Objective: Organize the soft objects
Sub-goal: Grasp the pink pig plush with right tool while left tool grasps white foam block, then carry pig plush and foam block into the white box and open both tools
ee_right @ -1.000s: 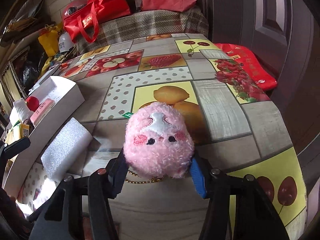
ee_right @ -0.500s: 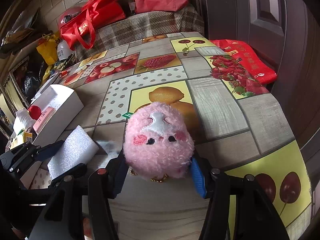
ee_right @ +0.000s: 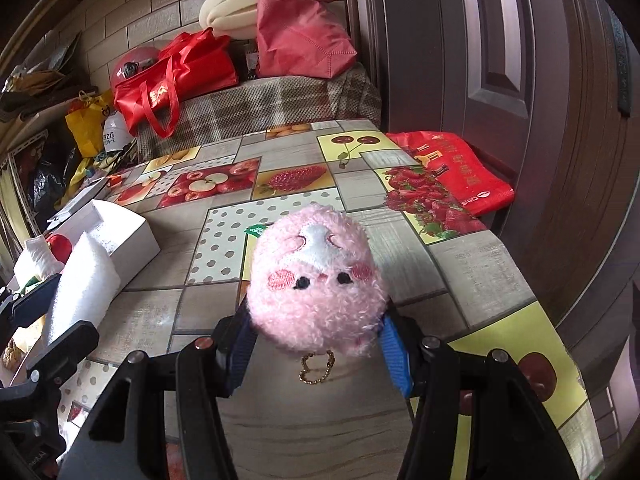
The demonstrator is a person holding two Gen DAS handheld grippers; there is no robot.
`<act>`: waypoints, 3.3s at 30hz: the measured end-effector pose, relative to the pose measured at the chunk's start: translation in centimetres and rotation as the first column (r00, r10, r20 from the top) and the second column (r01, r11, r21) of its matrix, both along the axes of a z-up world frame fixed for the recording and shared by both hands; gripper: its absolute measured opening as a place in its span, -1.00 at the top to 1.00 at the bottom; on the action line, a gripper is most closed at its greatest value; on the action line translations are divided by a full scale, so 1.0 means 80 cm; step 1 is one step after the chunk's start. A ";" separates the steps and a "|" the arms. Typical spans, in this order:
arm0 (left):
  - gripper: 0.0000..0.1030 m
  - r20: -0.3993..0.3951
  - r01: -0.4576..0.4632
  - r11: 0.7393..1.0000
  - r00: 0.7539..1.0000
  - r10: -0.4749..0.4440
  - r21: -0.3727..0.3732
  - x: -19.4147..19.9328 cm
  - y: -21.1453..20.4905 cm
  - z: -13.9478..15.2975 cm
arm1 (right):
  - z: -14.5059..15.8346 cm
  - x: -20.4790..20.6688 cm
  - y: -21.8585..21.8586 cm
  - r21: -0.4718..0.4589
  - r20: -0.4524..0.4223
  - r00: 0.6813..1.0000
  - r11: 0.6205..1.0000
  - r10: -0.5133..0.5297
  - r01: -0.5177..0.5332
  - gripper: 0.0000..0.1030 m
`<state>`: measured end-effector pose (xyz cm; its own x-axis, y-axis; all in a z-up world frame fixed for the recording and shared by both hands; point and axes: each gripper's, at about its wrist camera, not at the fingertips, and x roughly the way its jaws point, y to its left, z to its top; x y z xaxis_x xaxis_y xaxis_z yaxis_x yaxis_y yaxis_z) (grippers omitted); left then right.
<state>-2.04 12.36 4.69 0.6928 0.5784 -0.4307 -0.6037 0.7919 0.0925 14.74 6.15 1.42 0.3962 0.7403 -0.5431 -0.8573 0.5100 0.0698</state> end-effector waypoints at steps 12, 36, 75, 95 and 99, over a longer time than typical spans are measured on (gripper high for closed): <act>0.04 0.038 0.038 0.999 0.999 -0.038 0.007 -0.059 -0.022 0.003 | 0.015 -0.061 -0.019 0.081 0.210 0.978 0.997 -0.004 -0.013 -0.10; 0.03 0.097 -0.061 0.998 0.994 0.058 0.023 -0.167 -0.003 0.002 | 0.014 -0.167 -0.020 0.132 0.206 0.969 0.977 0.139 -0.169 -0.10; 0.02 0.142 -0.387 0.915 0.905 0.400 -0.115 -0.281 0.150 -0.009 | 0.000 -0.328 0.099 -0.005 0.226 0.820 0.842 0.526 -0.539 -0.09; 0.03 0.076 -0.380 0.915 0.917 0.392 -0.135 -0.262 0.168 -0.013 | -0.005 -0.238 0.172 0.005 -0.018 0.934 0.934 0.357 -0.357 -0.10; 0.02 0.055 -0.389 0.914 0.916 0.397 -0.115 -0.250 0.172 -0.014 | -0.002 -0.247 0.172 0.010 0.004 0.928 0.928 0.372 -0.372 -0.10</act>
